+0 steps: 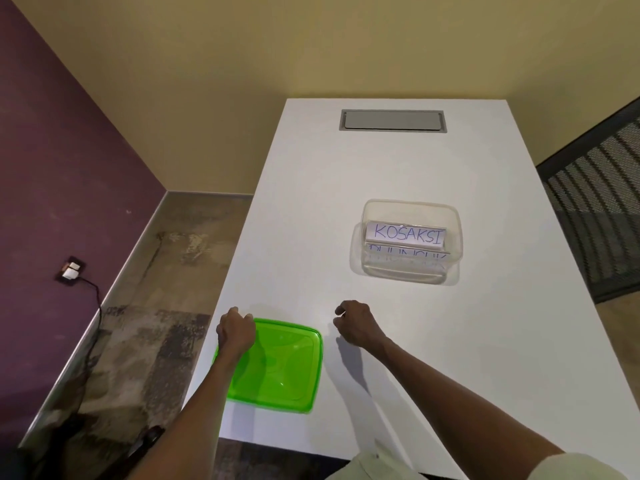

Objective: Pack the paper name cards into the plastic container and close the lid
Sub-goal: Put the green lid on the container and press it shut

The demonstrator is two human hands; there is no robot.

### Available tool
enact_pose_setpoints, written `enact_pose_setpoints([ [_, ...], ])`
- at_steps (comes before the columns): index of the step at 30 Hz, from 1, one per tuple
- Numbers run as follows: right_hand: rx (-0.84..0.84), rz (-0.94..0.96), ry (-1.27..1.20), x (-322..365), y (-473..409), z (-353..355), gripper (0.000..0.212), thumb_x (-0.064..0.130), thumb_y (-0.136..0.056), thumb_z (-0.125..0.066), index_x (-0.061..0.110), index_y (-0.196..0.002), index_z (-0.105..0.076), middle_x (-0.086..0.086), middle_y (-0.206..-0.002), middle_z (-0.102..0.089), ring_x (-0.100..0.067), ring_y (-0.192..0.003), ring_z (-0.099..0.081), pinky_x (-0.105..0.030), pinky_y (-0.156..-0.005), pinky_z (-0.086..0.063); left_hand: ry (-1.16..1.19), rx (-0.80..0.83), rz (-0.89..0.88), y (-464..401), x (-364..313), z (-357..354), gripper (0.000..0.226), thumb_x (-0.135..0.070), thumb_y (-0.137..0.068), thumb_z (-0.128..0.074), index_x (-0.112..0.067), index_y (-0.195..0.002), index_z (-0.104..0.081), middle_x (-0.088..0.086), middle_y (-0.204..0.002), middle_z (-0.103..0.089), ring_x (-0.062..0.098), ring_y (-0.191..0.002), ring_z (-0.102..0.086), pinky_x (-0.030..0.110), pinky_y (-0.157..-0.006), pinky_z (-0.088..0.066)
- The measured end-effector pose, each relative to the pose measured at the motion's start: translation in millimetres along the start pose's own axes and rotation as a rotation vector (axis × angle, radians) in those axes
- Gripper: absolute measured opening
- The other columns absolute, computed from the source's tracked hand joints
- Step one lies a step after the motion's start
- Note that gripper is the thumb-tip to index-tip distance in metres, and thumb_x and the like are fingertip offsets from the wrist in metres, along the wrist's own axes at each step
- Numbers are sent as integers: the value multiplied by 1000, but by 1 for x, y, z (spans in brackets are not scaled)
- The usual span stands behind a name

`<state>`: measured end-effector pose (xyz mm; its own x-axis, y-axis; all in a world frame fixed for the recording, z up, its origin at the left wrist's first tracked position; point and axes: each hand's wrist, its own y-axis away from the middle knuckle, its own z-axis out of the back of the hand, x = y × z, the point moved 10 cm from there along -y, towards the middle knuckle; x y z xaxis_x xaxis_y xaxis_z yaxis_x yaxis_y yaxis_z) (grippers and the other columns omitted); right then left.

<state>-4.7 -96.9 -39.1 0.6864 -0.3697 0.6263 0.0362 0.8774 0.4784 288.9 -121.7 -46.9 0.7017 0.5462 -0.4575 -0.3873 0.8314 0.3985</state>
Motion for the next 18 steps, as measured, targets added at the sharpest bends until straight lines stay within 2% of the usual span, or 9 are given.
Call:
enact_pose_setpoints([
  [2, 49, -31, 5, -6, 1, -13, 29, 13, -88, -54, -3, -111, -63, -20, -116, -65, -33, -112, -58, -33, -94, -46, -42, -3, 3, 1, 5, -1, 48, -17, -96, -50, 4, -138, -42, 29, -141, -46, 41, -132, -43, 43, -110, -34],
  [4, 110, -66, 7, -11, 2, -24, 28, 10, -87, -53, -9, -105, -63, -25, -106, -67, -35, -101, -63, -35, -89, -50, -84, 3, 4, 2, 10, -2, 48, -17, -97, -50, 4, -139, -41, 28, -141, -45, 41, -133, -42, 44, -110, -33],
  [6, 164, -119, -11, -17, 6, -34, 22, 8, -87, -53, -6, -100, -64, -24, -94, -65, -28, -83, -61, -32, -80, -52, -117, 14, 10, 2, 17, -3, 48, -17, -97, -50, 5, -139, -41, 29, -141, -44, 42, -133, -41, 45, -109, -34],
  [8, 190, -134, 0, -17, 9, -41, 9, 4, -84, -54, 0, -87, -62, -20, -81, -58, -23, -74, -54, -28, -71, -48, -136, 22, 14, 1, 23, -4, 48, -17, -96, -51, 5, -138, -41, 30, -141, -45, 44, -131, -42, 45, -108, -35],
  [11, 210, -137, -7, -15, 13, -53, 4, 0, -80, -56, 2, -77, -55, -14, -75, -56, -20, -72, -54, -27, -66, -41, -154, 30, 23, 3, 30, -6, 45, -15, -95, -52, 5, -135, -43, 30, -139, -46, 46, -128, -44, 46, -105, -37],
  [18, 231, -216, -91, -25, 20, -74, 5, -4, -78, -58, -2, -81, -63, -15, -75, -55, -18, -74, -53, -31, -65, -43, -136, 13, 73, 8, 42, -4, 42, -9, -92, -51, 4, -132, -45, 31, -134, -48, 48, -123, -48, 48, -99, -42],
])
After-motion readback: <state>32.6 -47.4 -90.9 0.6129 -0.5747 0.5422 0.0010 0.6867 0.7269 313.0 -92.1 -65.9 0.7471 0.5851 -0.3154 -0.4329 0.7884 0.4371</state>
